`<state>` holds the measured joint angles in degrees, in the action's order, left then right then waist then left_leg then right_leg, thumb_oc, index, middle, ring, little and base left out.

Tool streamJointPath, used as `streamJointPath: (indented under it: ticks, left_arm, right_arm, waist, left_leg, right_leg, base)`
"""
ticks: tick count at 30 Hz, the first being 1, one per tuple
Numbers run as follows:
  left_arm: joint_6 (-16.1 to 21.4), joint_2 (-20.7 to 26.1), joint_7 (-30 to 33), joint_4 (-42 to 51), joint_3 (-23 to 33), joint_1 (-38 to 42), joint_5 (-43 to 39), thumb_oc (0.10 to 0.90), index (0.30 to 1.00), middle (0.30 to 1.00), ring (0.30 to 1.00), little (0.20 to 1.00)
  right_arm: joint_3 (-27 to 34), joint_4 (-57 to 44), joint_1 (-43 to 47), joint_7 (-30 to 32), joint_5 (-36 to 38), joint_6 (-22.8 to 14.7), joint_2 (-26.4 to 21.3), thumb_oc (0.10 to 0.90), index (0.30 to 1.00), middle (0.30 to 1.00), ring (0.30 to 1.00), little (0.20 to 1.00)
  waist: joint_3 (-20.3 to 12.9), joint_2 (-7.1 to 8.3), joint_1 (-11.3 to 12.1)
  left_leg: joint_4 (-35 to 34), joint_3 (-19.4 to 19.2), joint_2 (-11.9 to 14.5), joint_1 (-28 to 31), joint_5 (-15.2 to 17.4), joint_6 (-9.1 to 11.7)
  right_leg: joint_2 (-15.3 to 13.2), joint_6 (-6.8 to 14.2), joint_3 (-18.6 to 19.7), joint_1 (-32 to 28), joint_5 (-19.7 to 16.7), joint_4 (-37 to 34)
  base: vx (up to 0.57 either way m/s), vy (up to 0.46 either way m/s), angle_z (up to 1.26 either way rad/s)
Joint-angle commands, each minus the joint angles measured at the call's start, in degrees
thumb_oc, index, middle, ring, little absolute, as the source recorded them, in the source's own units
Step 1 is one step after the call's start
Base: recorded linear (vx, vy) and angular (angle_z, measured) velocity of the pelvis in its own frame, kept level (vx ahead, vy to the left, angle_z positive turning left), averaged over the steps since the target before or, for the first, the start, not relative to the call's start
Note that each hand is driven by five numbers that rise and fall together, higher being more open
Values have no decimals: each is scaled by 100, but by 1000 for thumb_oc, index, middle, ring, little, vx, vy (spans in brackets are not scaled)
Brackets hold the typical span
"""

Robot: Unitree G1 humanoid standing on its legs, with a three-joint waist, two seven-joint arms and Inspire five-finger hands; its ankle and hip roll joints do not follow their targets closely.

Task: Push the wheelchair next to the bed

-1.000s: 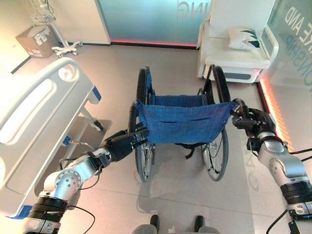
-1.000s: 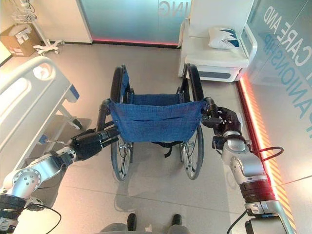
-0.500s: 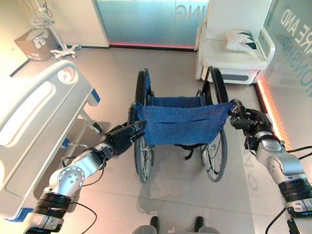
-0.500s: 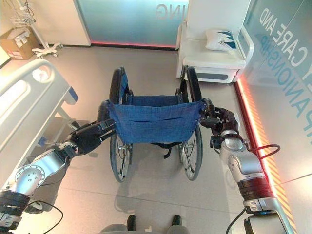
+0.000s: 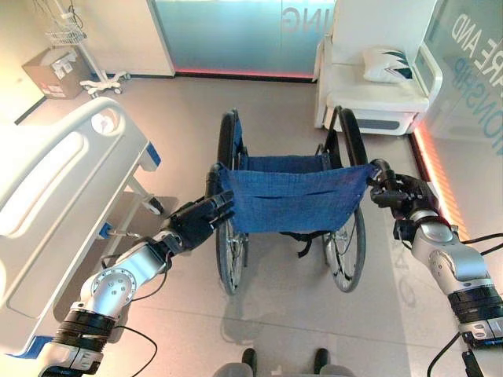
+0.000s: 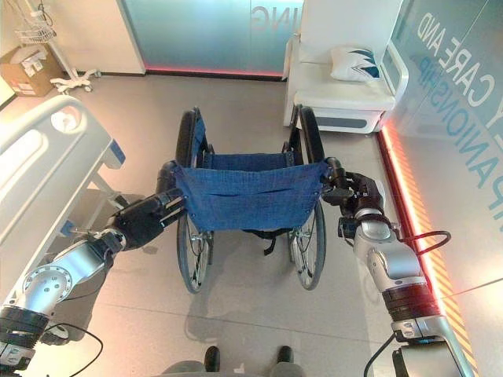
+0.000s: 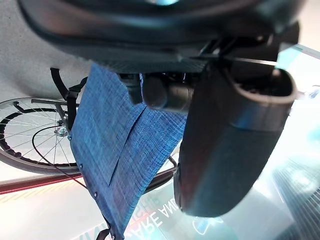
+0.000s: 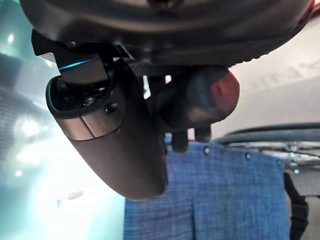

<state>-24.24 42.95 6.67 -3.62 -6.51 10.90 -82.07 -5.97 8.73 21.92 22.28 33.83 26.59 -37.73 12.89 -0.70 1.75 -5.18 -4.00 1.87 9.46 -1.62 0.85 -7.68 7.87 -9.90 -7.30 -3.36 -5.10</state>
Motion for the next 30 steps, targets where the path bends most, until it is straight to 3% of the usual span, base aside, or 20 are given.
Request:
streamJointPath:
  ticks: [1, 20, 26, 30]
  left_arm:
    - [1134, -47, -668, 33, 494, 1606, -312, 400, 300, 300, 300, 300]
    - [1197, -84, -355, 423, 490, 1579, -282, 400, 300, 300, 300, 300]
    - [1232, -93, -332, 315, 514, 1517, -329, 400, 300, 300, 300, 300]
    - [1293, -124, -157, 225, 612, 1461, -353, 400, 300, 300, 300, 300]
  right_arm:
    - [-130, -112, 422, -221, -196, -280, -336, 400, 300, 300, 300, 300]
    - [18, -224, 205, -342, -264, -275, -250, 400, 300, 300, 300, 300]
    - [-32, -298, 244, -536, -281, -236, -310, 400, 300, 300, 300, 300]
    - [-188, -250, 450, -803, -303, -190, -375, 400, 300, 300, 300, 300]
  waist:
    - [-552, -83, -176]
    - [-473, -75, -237]
    - [-518, -47, -229]
    - [-452, 66, -185]
  left_leg:
    - [395, -275, -57, -313, 150, 43]
    - [388, -374, 24, -249, 167, 81]
    - [607, -234, 203, -327, 120, 199]
    - [1434, -165, 373, -546, 263, 342]
  right_leg:
    - [-82, -34, 155, 68, -30, 97]
    - [2, -51, 134, 64, 18, 108]
    - [281, -249, 72, 95, 300, 426]
    - [376, -438, -87, 160, 478, 794]
  base:
    - [0, 0, 0]
    - [-6, -25, -2]
    - [-10, -158, 1]
    - [-1, -187, 5]
